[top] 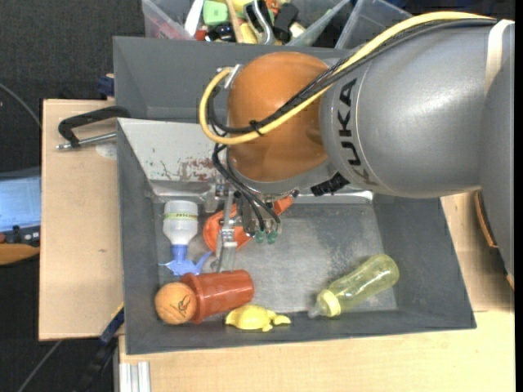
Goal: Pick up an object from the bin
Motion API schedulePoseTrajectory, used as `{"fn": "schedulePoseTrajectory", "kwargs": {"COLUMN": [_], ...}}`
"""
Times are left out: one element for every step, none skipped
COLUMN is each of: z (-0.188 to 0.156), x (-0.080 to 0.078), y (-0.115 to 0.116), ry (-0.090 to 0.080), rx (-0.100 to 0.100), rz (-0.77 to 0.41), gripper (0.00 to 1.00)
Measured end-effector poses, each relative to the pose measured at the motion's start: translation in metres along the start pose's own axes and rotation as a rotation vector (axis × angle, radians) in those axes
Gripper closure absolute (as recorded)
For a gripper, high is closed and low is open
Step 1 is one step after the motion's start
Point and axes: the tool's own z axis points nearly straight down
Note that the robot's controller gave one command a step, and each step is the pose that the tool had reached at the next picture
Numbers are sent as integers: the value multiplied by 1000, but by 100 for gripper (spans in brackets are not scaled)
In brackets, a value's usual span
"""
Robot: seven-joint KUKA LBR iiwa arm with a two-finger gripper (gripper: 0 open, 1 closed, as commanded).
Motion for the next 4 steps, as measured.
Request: {"fn": "schedulePoseTrajectory", "kwargs": {"z": [12, -2, 8, -3], "x": [5, -7, 3, 11], "y": [-22, -28, -68, -90], "ry": [-17, 4, -24, 1], "rx": [-5, 0, -6, -1], "rz": [-41, -16, -95, -126], "gripper": [0, 0, 0, 0]}}
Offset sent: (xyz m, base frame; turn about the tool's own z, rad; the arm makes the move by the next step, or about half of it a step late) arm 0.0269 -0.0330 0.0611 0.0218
